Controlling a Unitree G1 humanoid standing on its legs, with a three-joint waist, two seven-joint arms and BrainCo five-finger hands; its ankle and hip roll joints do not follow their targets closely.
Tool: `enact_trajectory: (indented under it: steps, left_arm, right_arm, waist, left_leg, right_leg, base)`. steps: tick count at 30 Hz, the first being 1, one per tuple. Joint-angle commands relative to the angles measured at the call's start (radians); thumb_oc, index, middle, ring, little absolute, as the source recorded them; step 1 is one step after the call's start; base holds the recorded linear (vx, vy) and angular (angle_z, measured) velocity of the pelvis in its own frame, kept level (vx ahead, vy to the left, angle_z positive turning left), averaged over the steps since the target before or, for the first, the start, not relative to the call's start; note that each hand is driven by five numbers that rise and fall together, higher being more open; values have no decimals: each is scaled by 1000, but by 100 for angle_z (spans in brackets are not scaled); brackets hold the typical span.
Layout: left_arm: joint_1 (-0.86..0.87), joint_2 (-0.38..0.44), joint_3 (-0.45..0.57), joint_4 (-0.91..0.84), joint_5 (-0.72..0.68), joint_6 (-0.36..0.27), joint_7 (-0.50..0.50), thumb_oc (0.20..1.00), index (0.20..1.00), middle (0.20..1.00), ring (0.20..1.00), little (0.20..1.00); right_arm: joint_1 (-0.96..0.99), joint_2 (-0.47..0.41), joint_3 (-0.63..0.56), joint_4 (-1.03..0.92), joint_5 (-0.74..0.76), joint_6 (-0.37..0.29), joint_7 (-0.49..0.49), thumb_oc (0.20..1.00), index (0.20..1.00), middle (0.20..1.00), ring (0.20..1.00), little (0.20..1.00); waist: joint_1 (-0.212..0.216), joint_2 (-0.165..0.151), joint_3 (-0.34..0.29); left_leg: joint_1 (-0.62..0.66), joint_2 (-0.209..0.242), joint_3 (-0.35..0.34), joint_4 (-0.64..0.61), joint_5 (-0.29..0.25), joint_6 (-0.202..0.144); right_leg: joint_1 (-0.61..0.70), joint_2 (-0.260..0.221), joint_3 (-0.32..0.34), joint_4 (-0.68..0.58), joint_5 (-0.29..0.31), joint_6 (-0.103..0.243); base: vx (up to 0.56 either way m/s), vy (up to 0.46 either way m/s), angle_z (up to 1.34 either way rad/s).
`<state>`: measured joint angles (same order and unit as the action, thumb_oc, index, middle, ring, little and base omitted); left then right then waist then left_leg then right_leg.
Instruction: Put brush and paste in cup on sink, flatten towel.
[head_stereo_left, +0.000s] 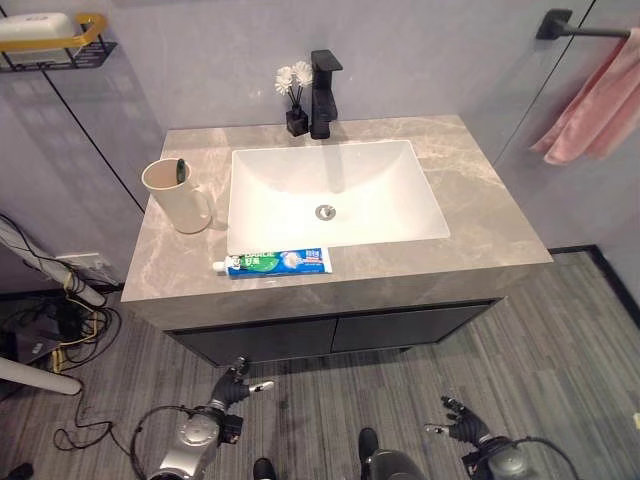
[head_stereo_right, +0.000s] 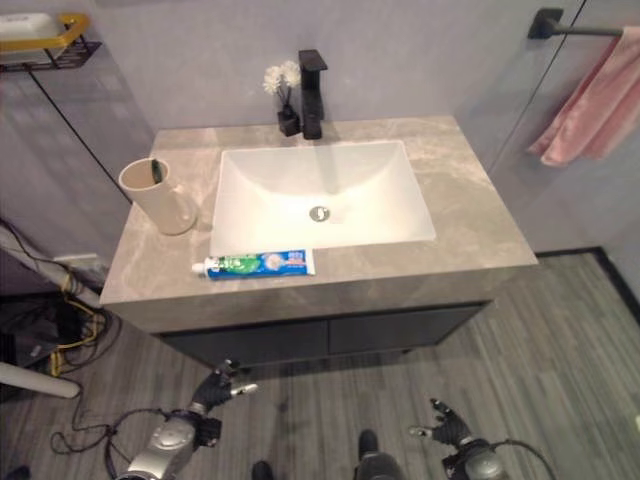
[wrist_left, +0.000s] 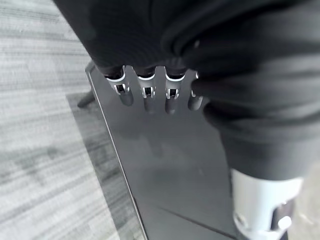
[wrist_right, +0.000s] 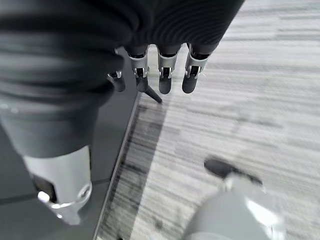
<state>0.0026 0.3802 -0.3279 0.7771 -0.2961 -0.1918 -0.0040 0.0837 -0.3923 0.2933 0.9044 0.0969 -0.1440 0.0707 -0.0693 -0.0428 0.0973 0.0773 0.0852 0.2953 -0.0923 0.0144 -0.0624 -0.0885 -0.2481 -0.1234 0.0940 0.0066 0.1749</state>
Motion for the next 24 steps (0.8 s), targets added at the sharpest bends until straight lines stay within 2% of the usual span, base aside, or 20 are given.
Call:
enact_trajectory:
  steps: [1, 5, 11, 13, 15, 16, 19, 20, 24]
  left_arm:
    - [7, -10, 29, -30, 35, -31, 4, 1000, 1000, 1000, 1000, 1000]
    - [19, -9, 37, -42, 33, -31, 3, 1000, 1000, 1000, 1000, 1000]
    - [80, 45, 15, -158, 83, -35, -43, 1000, 1000, 1000, 1000, 1000]
    - [111, 119, -18, -276, 178, -33, -93, 1000, 1000, 1000, 1000, 1000]
    - [113, 152, -32, -327, 211, -38, -115, 1000, 1000, 1000, 1000, 1000]
    - [127, 219, -35, -436, 231, -35, -169, 1000, 1000, 1000, 1000, 1000]
    - [104, 304, -36, -601, 220, -40, -228, 1000, 1000, 1000, 1000, 1000]
    - [106, 307, -34, -607, 219, -37, -230, 1000, 1000, 1000, 1000, 1000]
    - [19, 381, -11, -849, 162, -54, -267, 1000, 1000, 1000, 1000, 1000]
  right_arm:
    - [-31, -26, 14, -32, -27, -14, 3, 1000, 1000, 1000, 1000, 1000]
    - [-28, -20, 15, -32, -33, -15, 0, 1000, 1000, 1000, 1000, 1000]
    - [-30, -23, -4, -67, -3, -24, 5, 1000, 1000, 1000, 1000, 1000]
    - [-29, -35, -22, -88, -2, -31, 8, 1000, 1000, 1000, 1000, 1000]
    - [-31, -42, -33, -82, 1, -35, 7, 1000, 1000, 1000, 1000, 1000]
    - [-32, -47, -47, -65, 4, -39, 13, 1000, 1000, 1000, 1000, 1000]
    - [-41, -54, -50, -33, 7, -35, 22, 1000, 1000, 1000, 1000, 1000]
    - [-42, -53, -50, -32, 7, -36, 23, 1000, 1000, 1000, 1000, 1000]
    - [-58, -29, -22, 36, 5, -30, 38, 1000, 1000, 1000, 1000, 1000]
  waist:
    - [-1, 13, -6]
    - [8, 5, -18]
    - [29, -4, -27]
    - [31, 0, -36]
    - [30, 3, -39]
    - [27, 5, -47]
    - [24, 8, -56]
    - [24, 7, -56]
    - [24, 9, -70]
  left_leg:
    - [1, 41, -43, 5, 35, -23]
    - [7, 34, -44, 5, 25, -19]
    - [22, 41, -31, 5, 23, -22]
    - [24, 50, -32, 5, 26, -29]
    - [23, 54, -34, 5, 27, -32]
    - [24, 61, -38, 5, 28, -37]
    - [22, 70, -36, 5, 30, -46]
    - [22, 71, -36, 5, 30, -47]
    - [11, 85, -26, 5, 35, -60]
  right_leg:
    - [54, -16, -6, -77, 174, 49]
    - [67, -26, -24, -93, 186, 59]
    - [72, -31, -49, -100, 229, 76]
    - [81, -24, -54, -117, 226, 76]
    - [84, -21, -55, -124, 222, 74]
    - [92, -16, -59, -138, 215, 71]
    - [99, -9, -66, -165, 214, 69]
    - [99, -9, -67, -167, 215, 69]
    - [87, 1, -63, -181, 206, 67]
  base:
    - [-4, 72, 2]
    - [1, 43, 6]
    - [-1, -7, -1]
    - [2, -15, -1]
    - [6, -22, -6]
    - [4, -38, -6]
    - [-2, -24, -1]
    - [-13, -41, 2]
    - [-25, -47, -3]
